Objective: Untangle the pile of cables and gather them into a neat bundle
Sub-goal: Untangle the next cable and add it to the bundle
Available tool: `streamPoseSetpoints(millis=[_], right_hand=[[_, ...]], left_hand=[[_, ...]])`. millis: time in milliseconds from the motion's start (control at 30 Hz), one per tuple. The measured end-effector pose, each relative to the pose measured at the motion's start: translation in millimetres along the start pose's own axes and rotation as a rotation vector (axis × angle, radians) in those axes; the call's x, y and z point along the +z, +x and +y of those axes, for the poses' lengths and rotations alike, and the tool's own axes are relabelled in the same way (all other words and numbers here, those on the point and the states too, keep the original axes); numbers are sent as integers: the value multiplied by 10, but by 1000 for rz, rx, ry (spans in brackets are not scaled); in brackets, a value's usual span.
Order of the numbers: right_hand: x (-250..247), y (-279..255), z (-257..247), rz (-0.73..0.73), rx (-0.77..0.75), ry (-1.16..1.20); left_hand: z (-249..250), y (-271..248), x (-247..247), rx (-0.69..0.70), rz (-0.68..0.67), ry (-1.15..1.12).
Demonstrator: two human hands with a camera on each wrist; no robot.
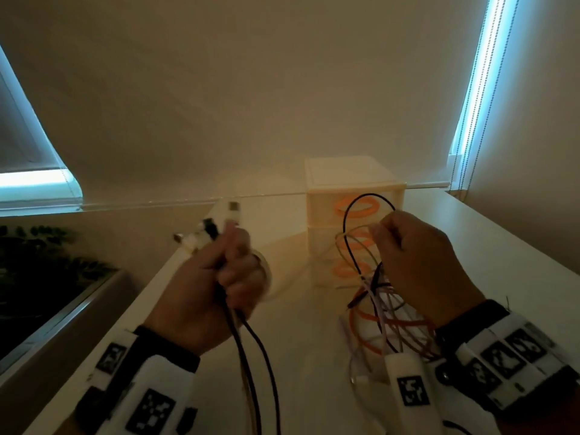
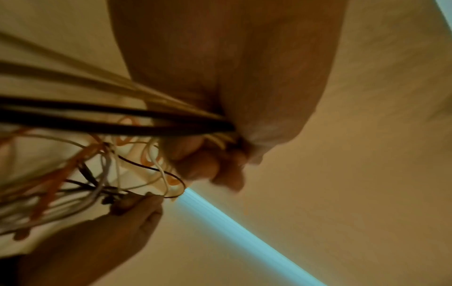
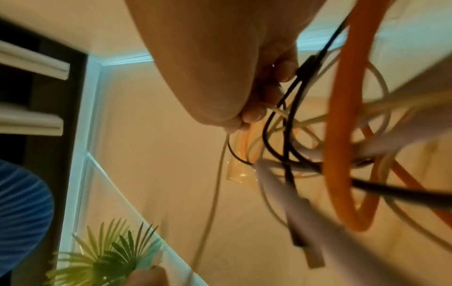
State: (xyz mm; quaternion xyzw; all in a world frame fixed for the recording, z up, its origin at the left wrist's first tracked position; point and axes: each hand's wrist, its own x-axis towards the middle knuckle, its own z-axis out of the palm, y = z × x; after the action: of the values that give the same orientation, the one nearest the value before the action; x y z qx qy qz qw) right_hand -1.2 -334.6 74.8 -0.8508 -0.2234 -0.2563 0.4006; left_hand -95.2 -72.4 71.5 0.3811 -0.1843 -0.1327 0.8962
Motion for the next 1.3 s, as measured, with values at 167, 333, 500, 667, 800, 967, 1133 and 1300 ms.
streamPoseSetpoints(millis=[167,333,500,667,800,967,1133,1300], right_hand=[[-4,-49,-116,-30,131,322],[-135,-186,-434,-329,-57,629],[-146,-267,-457,-636,-268,426],[7,-295,-370,-813,-502,81],[74,-299,-302,-821,-375,-7],[37,-267,-291,-832,-260,28],[47,-274,-312,-880,-264,-48],[138,-292,-254,-852,-218,-25]], left_hand=[[-378,52,185,-241,-46,409],[-381,83,292,-214,121,422],[-258,94,358,-12,299,375],[-252,101,307,-5,380,363],[-224,133,227,99,465,199],[-204,138,243,122,548,161],[-179,75,314,9,457,265],[-135,53,230,187,210,65]])
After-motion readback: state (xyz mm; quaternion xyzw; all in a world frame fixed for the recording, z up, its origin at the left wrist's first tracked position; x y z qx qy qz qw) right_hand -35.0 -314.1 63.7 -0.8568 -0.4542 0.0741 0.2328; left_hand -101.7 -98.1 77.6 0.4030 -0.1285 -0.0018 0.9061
